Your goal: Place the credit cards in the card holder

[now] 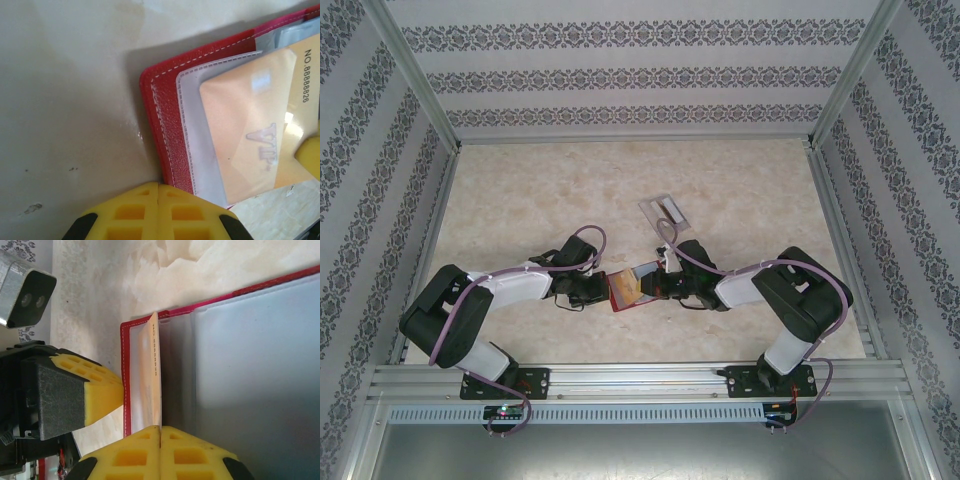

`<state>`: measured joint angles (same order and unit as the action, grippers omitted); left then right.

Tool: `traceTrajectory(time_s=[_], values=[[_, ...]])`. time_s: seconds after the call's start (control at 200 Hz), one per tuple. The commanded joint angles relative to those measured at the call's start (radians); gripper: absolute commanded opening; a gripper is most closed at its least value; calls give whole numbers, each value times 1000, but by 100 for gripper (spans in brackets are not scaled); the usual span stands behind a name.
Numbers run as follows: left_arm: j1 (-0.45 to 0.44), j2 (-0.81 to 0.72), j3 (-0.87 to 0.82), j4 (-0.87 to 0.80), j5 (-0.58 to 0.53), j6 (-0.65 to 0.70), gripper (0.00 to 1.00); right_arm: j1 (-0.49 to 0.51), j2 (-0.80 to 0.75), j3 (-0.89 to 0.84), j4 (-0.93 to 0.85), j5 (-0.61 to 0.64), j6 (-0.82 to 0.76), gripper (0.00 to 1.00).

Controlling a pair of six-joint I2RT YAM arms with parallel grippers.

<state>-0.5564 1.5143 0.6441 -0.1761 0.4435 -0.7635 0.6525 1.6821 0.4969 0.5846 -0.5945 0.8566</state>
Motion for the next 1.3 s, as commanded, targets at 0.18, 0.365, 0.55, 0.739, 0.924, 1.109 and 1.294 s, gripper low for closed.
traceTrajectory(time_s=[0.18, 0.365, 0.55, 0.739, 0.924, 1.109, 1.294], values=[[-11, 8, 11, -11, -3, -1, 0, -11, -54, 20, -155, 7, -91, 15], [-10, 8, 16, -21, -2, 1, 0, -2, -51, 28, -169, 7, -95, 16], [-10, 16, 22, -21, 1, 4, 0, 5, -57, 28, -191, 29, -107, 16], [-11, 17, 24, -15, 5, 5, 0, 26, -67, 39, -223, 53, -118, 14], [-10, 21, 16, 14, 17, -7, 0, 82, -34, 79, -211, 63, -94, 11], [-10, 15, 8, 13, 13, -11, 0, 100, -22, 101, -222, 57, -91, 13], [-11, 15, 19, -17, -4, 5, 0, 86, -70, 91, -294, 96, -124, 21]])
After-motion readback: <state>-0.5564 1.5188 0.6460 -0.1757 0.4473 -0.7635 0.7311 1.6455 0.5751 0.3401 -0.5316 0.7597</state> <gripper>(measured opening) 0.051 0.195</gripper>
